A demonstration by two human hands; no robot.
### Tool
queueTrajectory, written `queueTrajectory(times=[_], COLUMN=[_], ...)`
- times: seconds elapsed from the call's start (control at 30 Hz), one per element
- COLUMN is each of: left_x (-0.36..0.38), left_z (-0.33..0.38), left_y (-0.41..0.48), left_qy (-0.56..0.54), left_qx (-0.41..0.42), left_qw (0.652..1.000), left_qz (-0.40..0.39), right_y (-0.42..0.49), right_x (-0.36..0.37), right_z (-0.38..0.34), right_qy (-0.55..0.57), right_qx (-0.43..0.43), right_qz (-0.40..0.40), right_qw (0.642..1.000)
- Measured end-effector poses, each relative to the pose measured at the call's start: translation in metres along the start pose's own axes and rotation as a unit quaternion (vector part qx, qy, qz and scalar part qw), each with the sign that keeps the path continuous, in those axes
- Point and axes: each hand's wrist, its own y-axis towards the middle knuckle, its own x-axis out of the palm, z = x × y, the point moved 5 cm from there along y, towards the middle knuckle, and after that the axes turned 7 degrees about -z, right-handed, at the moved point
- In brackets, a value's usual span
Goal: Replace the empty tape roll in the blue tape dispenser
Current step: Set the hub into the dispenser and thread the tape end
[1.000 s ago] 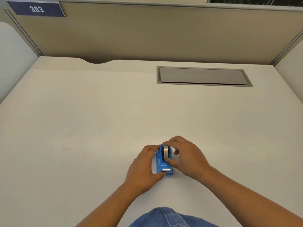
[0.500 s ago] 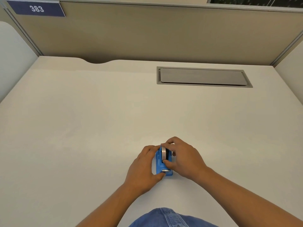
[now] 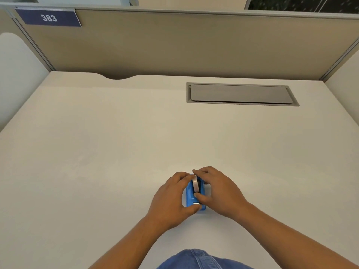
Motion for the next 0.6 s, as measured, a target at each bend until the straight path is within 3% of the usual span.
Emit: queueTrajectory(times=[0.23,0.6], left_x=[-0.007,-0.009], left_z=[0.003,-0.002], left_y=[0.008,0.025], left_qy=[0.026,0.082], left_qx=[-0.004,-0.014], left_qw=[1.0,0.996], left_qz=[0.014,-0.034], right_y=[-0.004,-0.004], right_x=[-0.001,0.0], right_z=[0.002,-0.001], right_qy=[0.012,0.029], right_qx=[0.006,0.013], right_qz=[0.046,0.036], right_qw=[0.999,0.999])
